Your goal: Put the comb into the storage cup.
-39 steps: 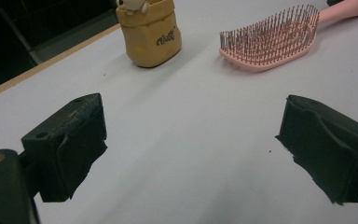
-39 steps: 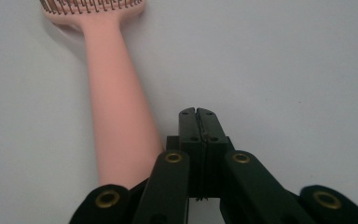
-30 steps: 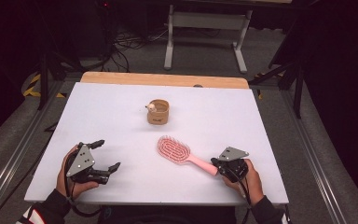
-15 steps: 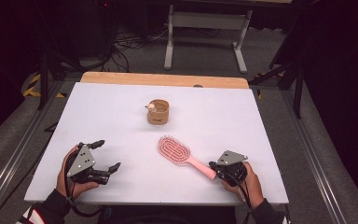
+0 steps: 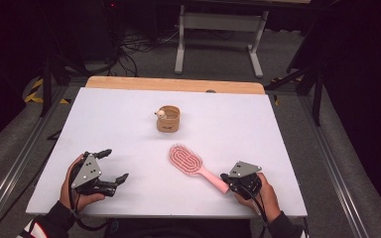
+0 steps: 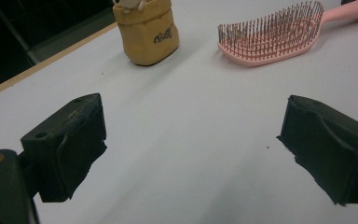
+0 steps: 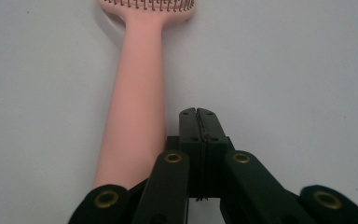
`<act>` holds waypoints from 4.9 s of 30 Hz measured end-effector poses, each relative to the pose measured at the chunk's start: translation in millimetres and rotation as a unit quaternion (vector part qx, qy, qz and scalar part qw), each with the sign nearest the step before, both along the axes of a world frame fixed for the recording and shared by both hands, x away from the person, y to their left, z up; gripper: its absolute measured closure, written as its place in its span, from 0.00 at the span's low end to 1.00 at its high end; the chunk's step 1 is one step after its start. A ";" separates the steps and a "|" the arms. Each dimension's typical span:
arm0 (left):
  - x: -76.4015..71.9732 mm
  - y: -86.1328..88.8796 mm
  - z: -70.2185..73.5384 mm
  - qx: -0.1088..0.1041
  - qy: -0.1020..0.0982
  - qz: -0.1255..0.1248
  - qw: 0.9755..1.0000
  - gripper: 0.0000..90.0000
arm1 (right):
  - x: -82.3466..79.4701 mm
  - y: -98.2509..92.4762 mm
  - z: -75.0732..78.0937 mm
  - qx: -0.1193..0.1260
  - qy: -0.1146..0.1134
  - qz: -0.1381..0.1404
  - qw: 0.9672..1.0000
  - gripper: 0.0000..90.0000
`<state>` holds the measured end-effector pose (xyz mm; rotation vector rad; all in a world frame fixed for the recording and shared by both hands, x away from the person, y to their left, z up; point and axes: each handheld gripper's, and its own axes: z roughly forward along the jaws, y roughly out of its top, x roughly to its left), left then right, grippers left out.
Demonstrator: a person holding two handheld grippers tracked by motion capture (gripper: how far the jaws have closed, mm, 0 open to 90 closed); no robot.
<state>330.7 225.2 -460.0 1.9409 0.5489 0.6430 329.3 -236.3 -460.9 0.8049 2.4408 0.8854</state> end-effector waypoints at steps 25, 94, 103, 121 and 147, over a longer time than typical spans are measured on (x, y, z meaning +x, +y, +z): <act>0.0 -1.2 -0.3 0.002 0.001 -0.002 1.000 0.09 | -2.2 6.0 0.3 0.000 0.003 0.016 1.000 0.97; -1.6 -2.6 -0.8 0.014 0.005 -0.019 1.000 0.09 | 52.1 69.9 14.8 -0.039 0.135 -0.019 0.990 0.41; -2.0 -2.9 -0.5 0.014 0.005 -0.022 1.000 0.09 | 43.6 73.1 16.2 -0.038 0.127 0.019 0.991 0.71; -0.9 -3.3 -1.3 0.013 0.007 -0.020 1.000 0.09 | 39.9 70.0 15.0 -0.029 0.106 0.025 0.994 0.77; 0.4 -4.1 -2.1 0.010 0.014 -0.019 1.000 0.09 | 26.1 39.7 35.4 0.077 -0.077 -0.016 0.994 0.77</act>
